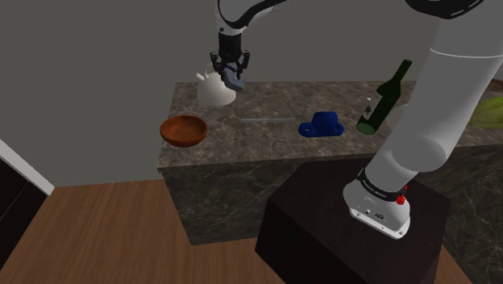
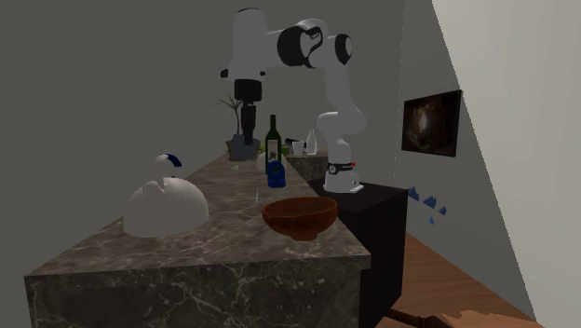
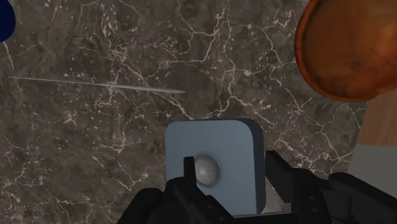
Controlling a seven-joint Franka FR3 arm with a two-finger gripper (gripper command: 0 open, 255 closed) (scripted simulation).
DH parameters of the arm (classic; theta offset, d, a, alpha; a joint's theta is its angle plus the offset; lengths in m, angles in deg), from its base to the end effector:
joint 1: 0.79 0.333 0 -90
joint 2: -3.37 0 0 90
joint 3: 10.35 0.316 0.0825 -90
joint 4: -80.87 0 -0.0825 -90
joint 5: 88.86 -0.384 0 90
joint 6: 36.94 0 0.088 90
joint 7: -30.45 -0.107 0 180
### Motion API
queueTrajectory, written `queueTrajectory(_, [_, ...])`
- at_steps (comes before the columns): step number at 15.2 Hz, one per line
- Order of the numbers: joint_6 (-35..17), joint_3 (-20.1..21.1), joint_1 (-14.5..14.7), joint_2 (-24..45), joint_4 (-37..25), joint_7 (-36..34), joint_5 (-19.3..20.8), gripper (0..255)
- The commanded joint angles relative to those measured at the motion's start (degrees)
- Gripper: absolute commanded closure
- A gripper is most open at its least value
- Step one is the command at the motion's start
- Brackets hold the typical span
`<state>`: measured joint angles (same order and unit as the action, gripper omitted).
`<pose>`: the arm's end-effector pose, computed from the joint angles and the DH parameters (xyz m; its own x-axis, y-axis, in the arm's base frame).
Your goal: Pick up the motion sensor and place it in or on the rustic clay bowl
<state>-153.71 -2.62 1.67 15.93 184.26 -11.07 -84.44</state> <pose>0.6118 0.1008 0.4251 0.8693 -0.4928 0.0386 -0.4937 -0.8694 0.0194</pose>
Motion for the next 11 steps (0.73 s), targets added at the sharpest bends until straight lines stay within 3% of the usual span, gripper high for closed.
queueTrajectory(1, [0.02, 0.94, 1.64, 0.83, -0.7, -2.78, 0.39, 255])
queueTrajectory(11, [5.36, 4.5, 10.35, 9.81, -14.14, -15.0, 3.16, 255])
